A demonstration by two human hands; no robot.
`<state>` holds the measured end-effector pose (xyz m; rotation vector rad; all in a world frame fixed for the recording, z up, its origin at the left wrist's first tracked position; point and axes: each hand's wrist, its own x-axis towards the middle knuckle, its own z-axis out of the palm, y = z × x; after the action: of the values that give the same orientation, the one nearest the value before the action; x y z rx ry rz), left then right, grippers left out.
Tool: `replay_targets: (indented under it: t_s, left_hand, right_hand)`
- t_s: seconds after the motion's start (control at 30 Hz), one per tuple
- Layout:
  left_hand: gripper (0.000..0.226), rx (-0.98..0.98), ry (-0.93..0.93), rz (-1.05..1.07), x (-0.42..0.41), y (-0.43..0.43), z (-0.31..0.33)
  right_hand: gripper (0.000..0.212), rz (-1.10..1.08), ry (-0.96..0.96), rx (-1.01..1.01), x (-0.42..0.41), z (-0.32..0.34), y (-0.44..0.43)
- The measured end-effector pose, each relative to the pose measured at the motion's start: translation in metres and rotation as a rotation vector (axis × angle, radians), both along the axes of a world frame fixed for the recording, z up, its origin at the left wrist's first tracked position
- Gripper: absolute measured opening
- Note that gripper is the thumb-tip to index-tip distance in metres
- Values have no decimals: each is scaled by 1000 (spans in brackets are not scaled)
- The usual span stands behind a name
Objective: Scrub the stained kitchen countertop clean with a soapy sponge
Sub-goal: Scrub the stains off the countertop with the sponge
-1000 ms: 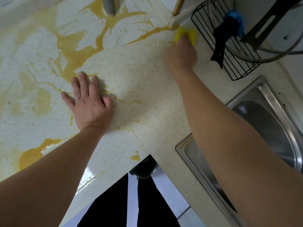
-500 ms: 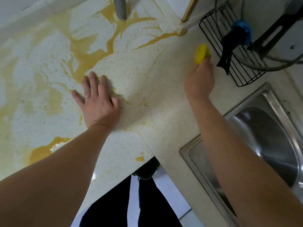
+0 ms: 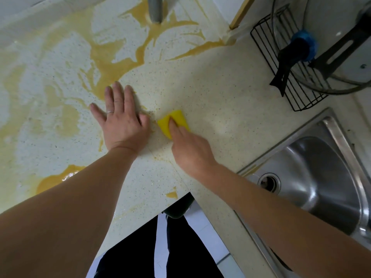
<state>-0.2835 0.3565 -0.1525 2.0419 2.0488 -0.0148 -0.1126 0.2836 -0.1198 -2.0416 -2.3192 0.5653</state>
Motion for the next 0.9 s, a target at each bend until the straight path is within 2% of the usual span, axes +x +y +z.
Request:
replay_targets:
  t_s: [0.1,0.23,0.27,0.33,0.37,0.5,0.63,0.7,0.77,0.83,0.9]
  left_hand:
    - [72,3,2,-3,0,1,0]
    - [72,-2,-2,-4,0,2,-1]
    - [71,-2,-3,-1,0,2,-1]
    - [71,1,0,-2,0,2,1]
    - [71,-2,-1,-5,0,2,0]
    - [71,-15,-22,-11,-2,6,0]
    - [65,-11,-18,-40,-6,12,0]
    - [64,-10,-25,-46,-7,14,0]
    - [63,-1,-28,-52,-8,15,0]
    - [62,9,-36,-52,-7,15,0]
    - [61,21,-59,-54,-7,14,1]
  right_hand:
    - [56,-145,60,98,33,11,-14]
    - [51,-705,-16,178,100,16,43]
    - [50,-759,-60,149,99,10,50]
    - [54,-655,-162,123,60,-6,41]
    - [57,-574,-149,122,29,-14,28]
    - [63,-268,32,14,-66,-18,-40]
    - [61,-162,161,8,-57,8,-63]
    - [57,-255,116,88,-17,17,-50]
    - [54,-451,1,174,35,21,-23]
    - [53,-594,-95,129,74,15,5]
    - [54,-634,-176,67,73,-1,15]
